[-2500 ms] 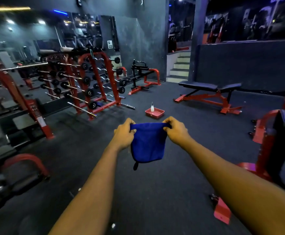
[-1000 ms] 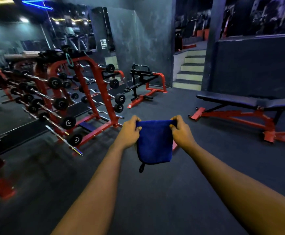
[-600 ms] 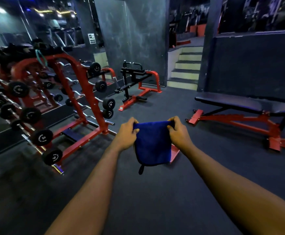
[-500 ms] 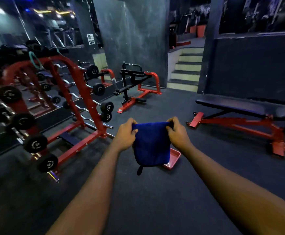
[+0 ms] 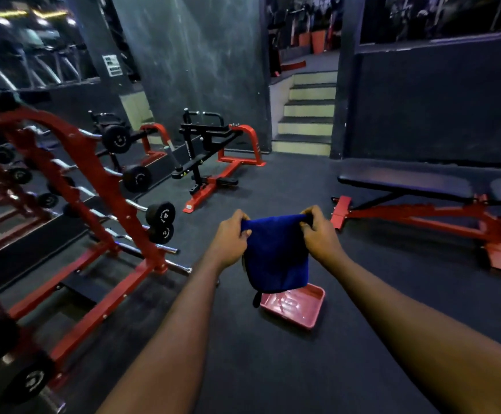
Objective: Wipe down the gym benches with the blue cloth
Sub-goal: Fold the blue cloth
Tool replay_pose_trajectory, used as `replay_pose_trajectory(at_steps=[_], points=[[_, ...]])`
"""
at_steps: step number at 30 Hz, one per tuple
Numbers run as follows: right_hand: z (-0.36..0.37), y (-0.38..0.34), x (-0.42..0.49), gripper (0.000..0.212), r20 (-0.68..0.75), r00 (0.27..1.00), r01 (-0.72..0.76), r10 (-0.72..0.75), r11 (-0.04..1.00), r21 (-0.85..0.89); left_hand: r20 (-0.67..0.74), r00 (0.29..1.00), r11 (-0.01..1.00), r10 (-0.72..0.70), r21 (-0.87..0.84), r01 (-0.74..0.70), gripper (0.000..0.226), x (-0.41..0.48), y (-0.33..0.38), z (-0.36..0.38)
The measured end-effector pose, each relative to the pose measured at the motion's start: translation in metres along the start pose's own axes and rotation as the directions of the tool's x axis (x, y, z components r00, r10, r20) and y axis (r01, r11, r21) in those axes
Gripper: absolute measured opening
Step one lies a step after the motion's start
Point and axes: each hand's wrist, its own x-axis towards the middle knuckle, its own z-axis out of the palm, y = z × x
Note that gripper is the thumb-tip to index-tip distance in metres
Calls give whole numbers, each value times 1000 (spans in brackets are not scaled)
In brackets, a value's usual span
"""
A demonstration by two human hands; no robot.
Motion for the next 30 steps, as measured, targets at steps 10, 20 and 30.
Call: replay_pose_trajectory(at_steps=[10, 20, 30], points=[[53, 41, 141, 18, -186, 962, -200, 199, 980, 13, 187, 979, 997, 77, -46, -69, 11, 189, -65, 41], [64, 148, 257, 13, -209, 890, -398, 405, 914, 73, 358, 933, 999, 29, -31, -19, 12, 324, -101, 157], [105, 278, 328, 14, -199, 720, -650, 665, 746, 142, 526, 846, 996, -91, 34, 86, 20, 397, -165, 286]])
